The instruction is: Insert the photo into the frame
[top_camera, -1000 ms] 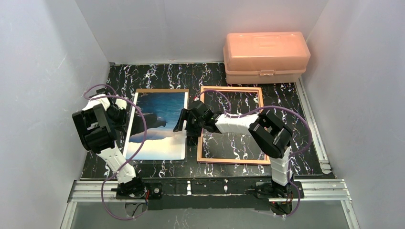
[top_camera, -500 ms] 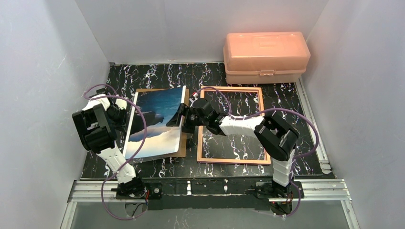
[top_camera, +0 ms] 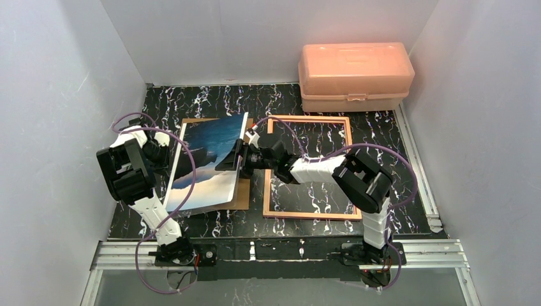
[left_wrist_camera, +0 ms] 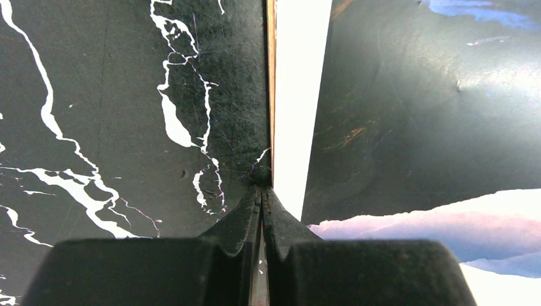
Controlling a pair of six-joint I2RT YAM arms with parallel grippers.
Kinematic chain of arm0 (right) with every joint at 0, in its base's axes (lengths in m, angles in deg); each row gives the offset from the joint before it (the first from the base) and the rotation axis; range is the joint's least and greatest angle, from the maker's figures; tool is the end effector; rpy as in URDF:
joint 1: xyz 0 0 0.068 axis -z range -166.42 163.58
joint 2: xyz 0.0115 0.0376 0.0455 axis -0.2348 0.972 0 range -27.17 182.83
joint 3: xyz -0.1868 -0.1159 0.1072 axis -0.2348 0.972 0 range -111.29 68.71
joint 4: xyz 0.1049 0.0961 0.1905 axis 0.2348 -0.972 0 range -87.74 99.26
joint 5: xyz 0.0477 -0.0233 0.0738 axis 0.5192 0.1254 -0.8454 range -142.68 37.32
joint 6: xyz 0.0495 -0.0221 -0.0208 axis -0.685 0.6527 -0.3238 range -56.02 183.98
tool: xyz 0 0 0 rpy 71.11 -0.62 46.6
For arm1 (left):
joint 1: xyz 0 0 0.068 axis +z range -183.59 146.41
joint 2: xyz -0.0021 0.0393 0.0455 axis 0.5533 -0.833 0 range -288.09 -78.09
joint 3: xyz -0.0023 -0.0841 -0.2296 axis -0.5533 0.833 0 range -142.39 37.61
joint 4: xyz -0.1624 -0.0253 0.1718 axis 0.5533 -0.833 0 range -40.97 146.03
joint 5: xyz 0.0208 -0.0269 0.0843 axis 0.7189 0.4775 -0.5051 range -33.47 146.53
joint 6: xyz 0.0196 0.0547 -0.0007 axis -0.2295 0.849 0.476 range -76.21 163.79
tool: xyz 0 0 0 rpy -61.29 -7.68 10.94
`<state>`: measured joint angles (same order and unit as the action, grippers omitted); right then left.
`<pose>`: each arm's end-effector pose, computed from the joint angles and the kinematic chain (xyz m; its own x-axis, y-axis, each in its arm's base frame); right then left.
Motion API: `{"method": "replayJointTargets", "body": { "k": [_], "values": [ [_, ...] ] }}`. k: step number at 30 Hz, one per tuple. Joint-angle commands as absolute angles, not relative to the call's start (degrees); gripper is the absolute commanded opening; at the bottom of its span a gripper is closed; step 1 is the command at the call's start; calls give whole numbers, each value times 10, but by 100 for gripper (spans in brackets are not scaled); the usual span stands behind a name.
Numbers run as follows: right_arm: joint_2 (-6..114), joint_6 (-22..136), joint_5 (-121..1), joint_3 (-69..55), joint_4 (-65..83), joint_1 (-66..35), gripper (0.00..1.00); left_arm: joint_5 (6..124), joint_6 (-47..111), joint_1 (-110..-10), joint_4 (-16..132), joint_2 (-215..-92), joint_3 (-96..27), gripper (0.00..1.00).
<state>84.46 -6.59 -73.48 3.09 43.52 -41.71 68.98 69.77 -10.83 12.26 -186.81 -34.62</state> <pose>0.2229 0.3477 0.1924 -0.9500 0.1767 -0.2575 -0.2122 0.2399 0.9473 0.3048 0.1182 0.1404 -0.9678 0.0577 -0.2450 0.0886 0.9892 -0.1171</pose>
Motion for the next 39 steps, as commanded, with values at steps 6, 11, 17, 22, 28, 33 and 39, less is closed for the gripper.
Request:
{"method": "replayJointTargets", "body": {
  "k": [6,11,17,22,28,33,39],
  "values": [
    [770,-72,-727,88,494,-394,70,708,706,-118,102,-1905,-331,0],
    [772,-80,-725,98,509,-392,60,686,717,-111,101,-1899,-347,0],
    [766,-84,-726,111,507,-386,42,684,730,-99,92,-1899,-351,0],
    [726,-38,-722,115,426,-371,32,693,732,-98,94,-1897,-341,0],
    [667,42,-699,108,316,-357,31,699,730,-99,94,-1897,-339,0],
    [641,83,-681,95,233,-348,5,705,730,-100,86,-1895,-342,0],
    [595,179,-633,29,56,-334,1,721,729,-100,52,-1880,-360,2]
  ]
}}
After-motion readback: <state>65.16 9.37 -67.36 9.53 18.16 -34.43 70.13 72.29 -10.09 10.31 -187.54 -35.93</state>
